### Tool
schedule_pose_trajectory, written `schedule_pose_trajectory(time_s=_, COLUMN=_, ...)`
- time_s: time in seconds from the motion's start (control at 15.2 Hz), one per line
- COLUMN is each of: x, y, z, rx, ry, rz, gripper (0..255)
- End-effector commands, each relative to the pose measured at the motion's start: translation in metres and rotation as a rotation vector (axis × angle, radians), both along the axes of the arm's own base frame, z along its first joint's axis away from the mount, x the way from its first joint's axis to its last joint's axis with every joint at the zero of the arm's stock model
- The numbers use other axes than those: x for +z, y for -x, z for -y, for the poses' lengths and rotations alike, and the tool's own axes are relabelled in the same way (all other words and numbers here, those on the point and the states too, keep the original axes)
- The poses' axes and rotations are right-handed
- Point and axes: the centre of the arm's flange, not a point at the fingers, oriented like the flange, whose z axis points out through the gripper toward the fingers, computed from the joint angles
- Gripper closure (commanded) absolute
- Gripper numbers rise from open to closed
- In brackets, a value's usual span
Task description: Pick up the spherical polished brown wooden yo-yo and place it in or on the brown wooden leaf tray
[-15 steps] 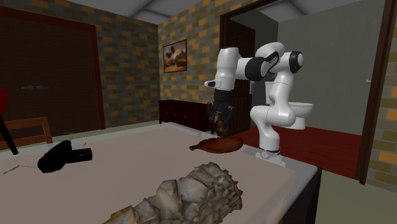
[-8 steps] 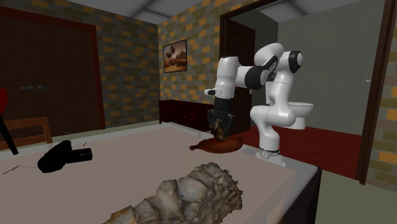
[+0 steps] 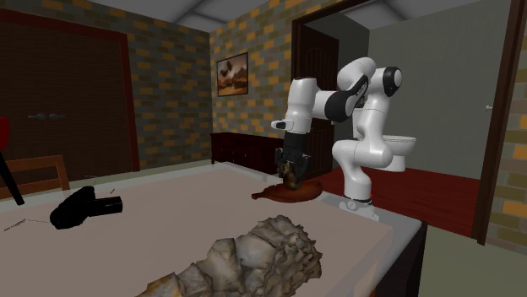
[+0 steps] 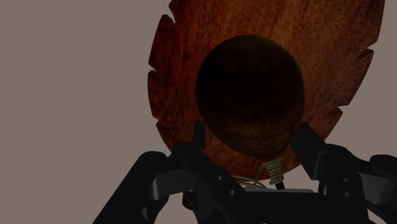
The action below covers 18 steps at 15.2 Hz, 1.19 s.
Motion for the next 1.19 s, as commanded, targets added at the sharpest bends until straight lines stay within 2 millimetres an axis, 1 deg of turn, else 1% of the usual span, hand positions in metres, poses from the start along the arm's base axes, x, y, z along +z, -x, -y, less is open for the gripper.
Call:
schedule_pose_trajectory(time_s=0.0, x=-0.004, y=0.001, z=0.000, rx=-0.001, ry=-0.002, rz=-0.011, gripper=255)
schedule_pose_trajectory(time_s=0.07, x=-0.005, y=0.001, z=0.000, rx=-0.001, ry=-0.002, rz=-0.011, gripper=0)
schedule_pose_trajectory(time_s=0.4, x=-0.004, y=0.001, z=0.000, rx=-0.001, ry=-0.002, rz=-0.011, gripper=0)
schedule_pose_trajectory(time_s=0.59, x=0.035, y=0.004, z=-0.004, rx=-0.001, ry=-0.002, rz=-0.011, gripper=0)
schedule_pose_trajectory(time_s=0.66, x=0.045, y=0.005, z=-0.005, rx=-0.001, ry=-0.002, rz=-0.011, gripper=0)
schedule_pose_trajectory(time_s=1.12, x=0.045, y=0.005, z=-0.005, rx=-0.001, ry=-0.002, rz=-0.011, gripper=0)
